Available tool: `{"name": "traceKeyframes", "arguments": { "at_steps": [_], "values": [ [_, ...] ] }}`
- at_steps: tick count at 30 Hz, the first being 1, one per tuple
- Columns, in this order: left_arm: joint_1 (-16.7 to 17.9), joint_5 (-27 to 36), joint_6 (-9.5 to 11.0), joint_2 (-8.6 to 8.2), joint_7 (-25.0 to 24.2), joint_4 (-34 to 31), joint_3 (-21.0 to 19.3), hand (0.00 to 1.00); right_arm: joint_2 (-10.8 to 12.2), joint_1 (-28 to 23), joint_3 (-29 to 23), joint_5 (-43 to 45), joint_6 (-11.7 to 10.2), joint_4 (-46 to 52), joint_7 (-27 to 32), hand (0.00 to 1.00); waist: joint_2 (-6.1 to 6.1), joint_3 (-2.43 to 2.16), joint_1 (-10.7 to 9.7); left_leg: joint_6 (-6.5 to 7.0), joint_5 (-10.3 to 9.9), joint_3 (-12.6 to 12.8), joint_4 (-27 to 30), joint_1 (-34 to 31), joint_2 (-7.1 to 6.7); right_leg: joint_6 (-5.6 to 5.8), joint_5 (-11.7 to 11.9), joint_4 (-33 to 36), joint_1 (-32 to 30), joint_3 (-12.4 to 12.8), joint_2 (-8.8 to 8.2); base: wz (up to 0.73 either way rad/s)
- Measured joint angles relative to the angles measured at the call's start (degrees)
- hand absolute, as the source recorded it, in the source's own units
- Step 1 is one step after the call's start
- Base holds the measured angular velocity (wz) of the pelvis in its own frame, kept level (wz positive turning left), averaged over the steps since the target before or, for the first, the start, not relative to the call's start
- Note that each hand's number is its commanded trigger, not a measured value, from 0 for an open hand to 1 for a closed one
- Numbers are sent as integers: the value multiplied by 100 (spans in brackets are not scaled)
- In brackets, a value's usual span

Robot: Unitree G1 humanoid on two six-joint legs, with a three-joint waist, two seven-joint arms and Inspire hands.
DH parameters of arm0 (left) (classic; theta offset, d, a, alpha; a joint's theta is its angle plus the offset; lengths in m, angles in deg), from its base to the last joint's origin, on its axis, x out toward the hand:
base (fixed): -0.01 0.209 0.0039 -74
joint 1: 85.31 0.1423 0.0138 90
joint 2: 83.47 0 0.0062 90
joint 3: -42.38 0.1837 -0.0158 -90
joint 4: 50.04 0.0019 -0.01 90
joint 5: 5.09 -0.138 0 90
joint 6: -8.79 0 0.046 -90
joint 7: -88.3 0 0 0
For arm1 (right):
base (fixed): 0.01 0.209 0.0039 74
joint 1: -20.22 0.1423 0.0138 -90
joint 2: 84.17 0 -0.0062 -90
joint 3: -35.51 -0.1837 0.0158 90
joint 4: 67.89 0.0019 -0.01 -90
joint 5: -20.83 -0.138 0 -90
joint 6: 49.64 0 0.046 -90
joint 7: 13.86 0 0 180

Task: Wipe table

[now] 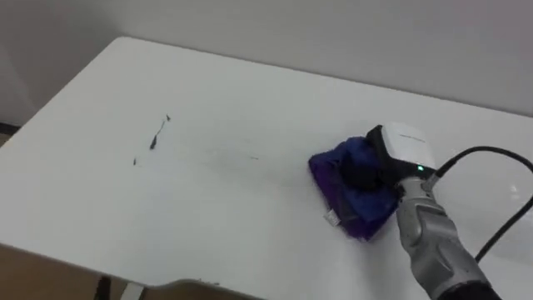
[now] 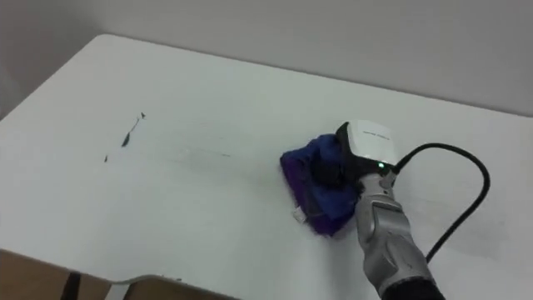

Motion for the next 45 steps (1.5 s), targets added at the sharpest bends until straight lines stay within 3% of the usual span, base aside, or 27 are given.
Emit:
{"name": "traceKeyframes", "arguments": {
  "at_steps": [3,7,8,12,16,20,27,29,31,41,42,43,44,45],
  "values": [
    [419,-53,0,51,-4,17,-365,0,-6,-545,-658,-171,-404,-260,610,100,-34,-10,-274,2,-2,-45,0,88,-22,43,-28,-161,305,-300,-15,37],
    [497,-449,-4,60,-14,196,-991,0,-89,-1365,-1975,-700,-874,-630,1358,100,-56,-24,-626,47,-29,-83,79,97,-116,117,-93,-246,476,-299,-84,21],
    [497,-449,8,116,-15,199,-1086,0,-240,-1547,-2169,-1017,-986,-825,1462,100,-75,-64,-753,68,-41,-102,131,47,-152,130,-114,-233,476,-218,-101,16],
    [393,-489,179,253,-8,211,-1097,0,-712,-1739,-2560,-2039,-1235,-1610,1401,100,-140,-110,-983,126,-80,-100,342,-47,-200,120,-106,-173,437,35,-132,0],
    [160,-480,347,250,-13,206,-918,0,-941,-1757,-2788,-2306,-1271,-2131,1297,100,-156,-117,-1159,123,-134,-102,458,-118,-216,135,-73,-118,387,131,-150,-4],
    [105,-489,396,242,-9,208,-765,0,-977,-1808,-2784,-2314,-1271,-2154,1283,100,-143,-125,-1208,133,-127,-112,506,-158,-223,71,12,-23,328,310,-115,-5],
    [271,-370,477,233,31,651,-572,0,-968,-1831,-2820,-2141,-1271,-2084,1306,100,-60,-164,-1194,187,-161,-206,462,-34,-227,30,78,-14,372,330,-69,-6],
    [300,-369,474,229,30,740,-539,0,-963,-1828,-2713,-2142,-1266,-2084,1367,93,-59,-160,-1147,203,-172,-206,447,-10,-228,17,90,-18,351,330,-69,-14],
    [335,-356,472,233,36,827,-517,0,-944,-1832,-2643,-2043,-1255,-2062,1467,100,-51,-158,-1094,209,-179,-207,391,61,-234,14,95,-30,360,345,-49,-18],
    [118,-76,523,231,126,1048,-166,0,-880,-1806,-2367,-1668,-1192,-1770,1721,100,-19,-135,-1036,212,-239,-394,257,139,-232,-38,127,-27,274,404,71,-13],
    [111,-76,530,232,127,1047,-166,0,-880,-1816,-2328,-1549,-1168,-1680,1743,88,-18,-126,-1032,209,-257,-409,256,150,-232,-40,128,-28,267,405,84,-12],
    [114,-76,531,232,131,1047,-168,0,-874,-1872,-2264,-1422,-1123,-1532,1764,50,-12,-124,-1033,208,-277,-418,256,171,-231,-41,129,-29,267,410,97,-12],
    [113,-77,531,232,131,1046,-168,0,-867,-1891,-2251,-1336,-1101,-1478,1776,0,-9,-120,-1031,203,-284,-418,255,185,-230,-42,129,-29,271,413,101,-15],
    [111,-77,533,232,131,1045,-168,0,-864,-1938,-2198,-1236,-1027,-1341,1781,0,-1,-110,-1019,182,-293,-416,250,220,-229,-42,129,-29,278,422,110,-15]
  ]
}}
